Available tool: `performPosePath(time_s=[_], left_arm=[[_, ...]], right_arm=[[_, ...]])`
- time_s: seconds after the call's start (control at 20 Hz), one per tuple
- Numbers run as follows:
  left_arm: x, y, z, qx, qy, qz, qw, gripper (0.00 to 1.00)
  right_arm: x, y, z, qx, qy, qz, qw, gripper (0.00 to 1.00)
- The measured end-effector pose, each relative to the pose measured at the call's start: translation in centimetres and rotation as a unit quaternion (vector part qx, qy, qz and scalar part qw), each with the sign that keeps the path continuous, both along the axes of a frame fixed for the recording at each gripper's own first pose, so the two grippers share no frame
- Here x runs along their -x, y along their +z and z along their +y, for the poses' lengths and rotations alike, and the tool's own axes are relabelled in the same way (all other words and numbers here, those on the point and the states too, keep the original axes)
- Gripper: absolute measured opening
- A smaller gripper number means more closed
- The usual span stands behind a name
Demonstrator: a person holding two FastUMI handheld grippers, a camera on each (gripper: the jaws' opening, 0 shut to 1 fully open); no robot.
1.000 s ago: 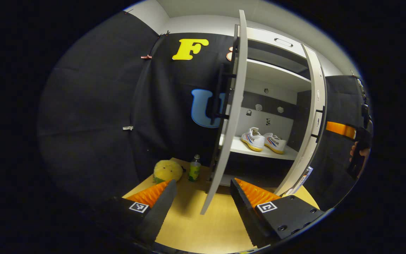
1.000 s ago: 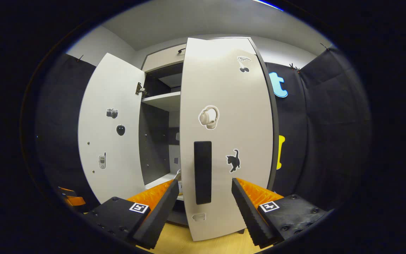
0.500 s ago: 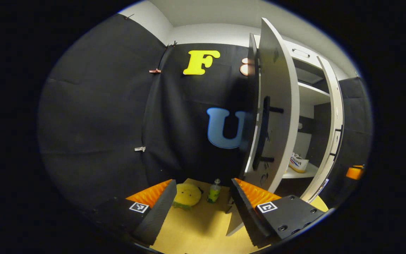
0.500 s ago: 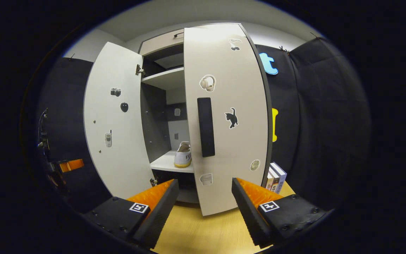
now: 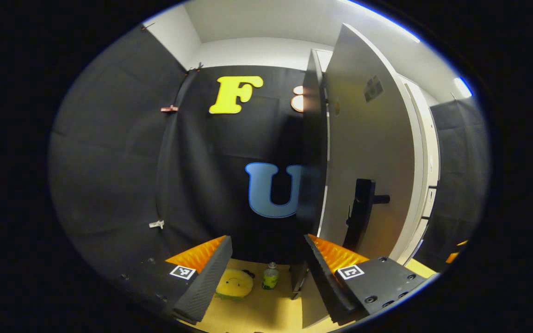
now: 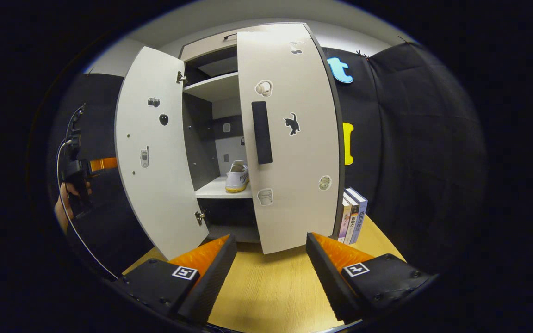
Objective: Grab one shoe with the right hand and put it into the shoe cabinet, grab the other shoe with the left hand and put it into the shoe cabinet; then close the right door with the right hand and the left door with the left hand.
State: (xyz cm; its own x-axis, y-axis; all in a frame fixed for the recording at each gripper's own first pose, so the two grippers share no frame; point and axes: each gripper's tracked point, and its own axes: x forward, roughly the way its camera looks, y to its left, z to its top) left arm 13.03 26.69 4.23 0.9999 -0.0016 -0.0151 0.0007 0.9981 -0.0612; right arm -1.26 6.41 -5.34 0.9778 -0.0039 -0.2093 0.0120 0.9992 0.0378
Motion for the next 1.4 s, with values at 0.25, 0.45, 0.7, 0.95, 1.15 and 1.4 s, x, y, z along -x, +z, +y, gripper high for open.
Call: performPosePath(time_s=[0.25,0.45,0.7,0.95,1.15,1.4], left_arm=[[-1.2,0.1,-1.6,-0.033,-0.029,-0.002,0.999,0.95],[-1.2,0.4,-2.3,0.000,-0.049,0.004,0.999,0.92],[-0.7,0.4,-5.0,0.009,-0.059,0.006,0.998,0.90],[-0.4,1.1,-10.2,-0.024,-0.072,0.003,0.997,0.93],[-0.7,0.9,-14.3,-0.010,-0.046,0.007,0.999,0.93],[0.0,1.5,-21.4,0.029,-0.049,0.000,0.998,0.95]], right_arm=[[1.1,-0.9,-0.6,-0.005,-0.012,0.012,1.000,0.98],[1.5,-0.5,-1.4,-0.004,-0.027,0.005,1.000,0.98],[2.3,-0.7,-2.9,0.000,-0.043,0.004,0.999,0.98],[1.5,-0.1,-5.8,-0.013,-0.058,-0.007,0.998,0.98],[0.6,1.1,-9.2,0.004,-0.062,-0.019,0.998,0.98],[-0.7,3.5,-11.9,0.001,-0.036,-0.045,0.998,0.98]])
